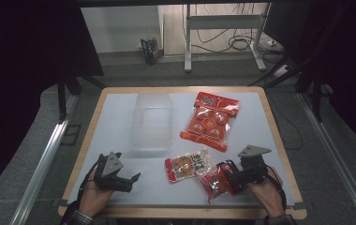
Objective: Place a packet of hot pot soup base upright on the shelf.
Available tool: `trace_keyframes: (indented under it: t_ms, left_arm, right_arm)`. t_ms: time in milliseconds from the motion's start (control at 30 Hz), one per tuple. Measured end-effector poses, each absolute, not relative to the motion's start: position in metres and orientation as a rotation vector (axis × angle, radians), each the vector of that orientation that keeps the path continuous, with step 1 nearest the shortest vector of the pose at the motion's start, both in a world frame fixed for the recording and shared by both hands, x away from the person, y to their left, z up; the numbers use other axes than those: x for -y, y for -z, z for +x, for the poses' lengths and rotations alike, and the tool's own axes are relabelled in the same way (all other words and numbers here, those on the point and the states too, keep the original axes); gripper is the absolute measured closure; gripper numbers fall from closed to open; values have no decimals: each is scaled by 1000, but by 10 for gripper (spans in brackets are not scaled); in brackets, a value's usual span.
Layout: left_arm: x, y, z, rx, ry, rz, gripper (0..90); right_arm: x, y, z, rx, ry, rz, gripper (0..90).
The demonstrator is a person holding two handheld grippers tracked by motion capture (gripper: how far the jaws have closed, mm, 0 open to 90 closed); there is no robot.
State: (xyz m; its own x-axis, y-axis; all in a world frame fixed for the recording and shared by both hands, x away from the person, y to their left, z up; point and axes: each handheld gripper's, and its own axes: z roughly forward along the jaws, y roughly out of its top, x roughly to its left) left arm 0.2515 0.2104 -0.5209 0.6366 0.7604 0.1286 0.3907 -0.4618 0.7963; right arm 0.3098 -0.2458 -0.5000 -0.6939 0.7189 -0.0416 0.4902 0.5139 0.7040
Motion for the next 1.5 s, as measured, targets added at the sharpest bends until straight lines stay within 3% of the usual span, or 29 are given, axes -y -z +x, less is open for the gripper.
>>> trace_keyframes:
  t_ms: [300,833,1000,1300,1500]
  left_arm:
    - [-206,522,251,-836,-626,2116,0]
    - [-203,522,250,-823,-626,2130,0]
    - [-202,522,249,-820,-639,2131,0]
    - [-200,520,248,-802,-652,2120,0]
    - [-200,520,248,-802,-654,2123,0]
  right_arm:
    - [248,500,314,-2413,-1040,1027,2]
    - [244,499,326,-2417,-1012,1111,35]
    - [244,493,332,-2391,-1052,1134,202]
    - [241,488,353,-2425,-1043,1121,388]
    - [231,487,380,-2467,-1041,1079,587]
